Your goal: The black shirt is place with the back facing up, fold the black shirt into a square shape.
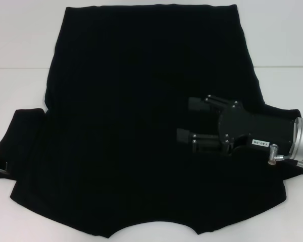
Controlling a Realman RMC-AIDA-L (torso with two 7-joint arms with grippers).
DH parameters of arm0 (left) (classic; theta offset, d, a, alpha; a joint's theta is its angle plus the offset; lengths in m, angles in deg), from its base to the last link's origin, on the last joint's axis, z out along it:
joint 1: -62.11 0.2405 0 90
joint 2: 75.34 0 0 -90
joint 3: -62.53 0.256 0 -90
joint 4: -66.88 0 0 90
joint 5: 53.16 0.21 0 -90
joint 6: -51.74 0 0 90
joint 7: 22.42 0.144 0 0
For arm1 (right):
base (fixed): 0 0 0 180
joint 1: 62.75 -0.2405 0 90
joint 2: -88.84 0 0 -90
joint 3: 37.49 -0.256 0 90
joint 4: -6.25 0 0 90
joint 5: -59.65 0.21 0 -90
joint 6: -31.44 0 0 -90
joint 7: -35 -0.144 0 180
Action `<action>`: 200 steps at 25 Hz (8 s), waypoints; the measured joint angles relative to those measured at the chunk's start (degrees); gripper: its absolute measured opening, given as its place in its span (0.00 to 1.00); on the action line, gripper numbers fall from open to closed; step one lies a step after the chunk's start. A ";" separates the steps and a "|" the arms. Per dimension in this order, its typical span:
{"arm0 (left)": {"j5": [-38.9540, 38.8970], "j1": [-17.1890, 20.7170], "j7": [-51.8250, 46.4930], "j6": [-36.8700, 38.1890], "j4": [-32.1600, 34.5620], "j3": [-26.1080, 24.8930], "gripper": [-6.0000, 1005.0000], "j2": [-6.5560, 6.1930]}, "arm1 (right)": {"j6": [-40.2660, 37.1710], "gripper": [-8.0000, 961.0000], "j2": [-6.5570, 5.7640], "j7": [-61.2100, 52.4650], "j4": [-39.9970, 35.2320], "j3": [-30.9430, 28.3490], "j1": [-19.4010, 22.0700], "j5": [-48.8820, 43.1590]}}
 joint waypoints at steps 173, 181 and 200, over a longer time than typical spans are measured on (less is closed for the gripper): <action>-0.91 -0.21 2.80 -7.83 0.85 -2.00 0.03 -1.20 | 0.05 0.93 0.36 1.55 1.27 -1.23 -0.77 3.10; -8.10 -2.37 5.02 -7.02 -0.86 -1.79 0.03 -1.74 | 0.10 0.92 0.35 1.55 1.27 -1.23 -0.78 3.10; -21.58 -6.34 16.77 -2.22 -8.05 3.75 0.03 4.29 | 0.32 0.90 0.35 1.61 1.37 -1.18 -0.34 3.09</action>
